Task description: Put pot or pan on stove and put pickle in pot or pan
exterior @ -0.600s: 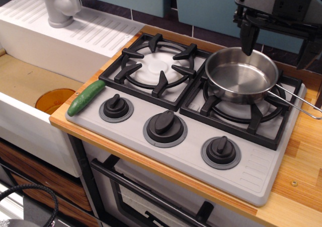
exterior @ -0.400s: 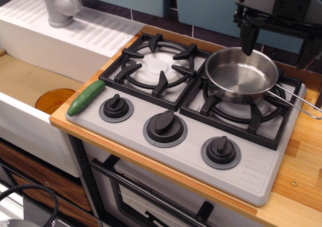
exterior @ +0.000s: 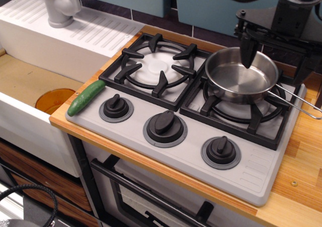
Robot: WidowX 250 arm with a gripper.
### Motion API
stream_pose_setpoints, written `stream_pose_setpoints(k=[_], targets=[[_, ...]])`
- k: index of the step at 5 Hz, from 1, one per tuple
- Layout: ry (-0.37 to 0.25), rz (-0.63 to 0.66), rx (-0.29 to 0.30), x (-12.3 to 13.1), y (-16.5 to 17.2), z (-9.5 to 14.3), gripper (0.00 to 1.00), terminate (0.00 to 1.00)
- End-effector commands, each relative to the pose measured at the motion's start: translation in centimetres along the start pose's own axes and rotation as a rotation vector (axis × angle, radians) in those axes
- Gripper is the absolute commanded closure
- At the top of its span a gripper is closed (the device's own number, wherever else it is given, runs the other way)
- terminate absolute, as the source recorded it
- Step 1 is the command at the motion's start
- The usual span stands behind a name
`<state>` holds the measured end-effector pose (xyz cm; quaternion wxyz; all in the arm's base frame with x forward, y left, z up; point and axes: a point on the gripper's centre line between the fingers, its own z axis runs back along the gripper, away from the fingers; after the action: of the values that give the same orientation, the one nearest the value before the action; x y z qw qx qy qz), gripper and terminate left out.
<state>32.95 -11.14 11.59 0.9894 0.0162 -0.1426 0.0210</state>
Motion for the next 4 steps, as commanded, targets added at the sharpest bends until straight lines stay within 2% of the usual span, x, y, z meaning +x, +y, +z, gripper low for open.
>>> stream_pose_setpoints(k=[1, 3, 4], targets=[[-0.07, -0.054, -0.02, 3.7, 4.0, 0.7, 0.0, 0.0], [-0.066, -0.126, 0.011, 5.9, 7.3, 0.7, 0.0, 0.0], [-0.053, -0.118, 0.036, 5.9, 8.1, 0.8, 0.0, 0.0]])
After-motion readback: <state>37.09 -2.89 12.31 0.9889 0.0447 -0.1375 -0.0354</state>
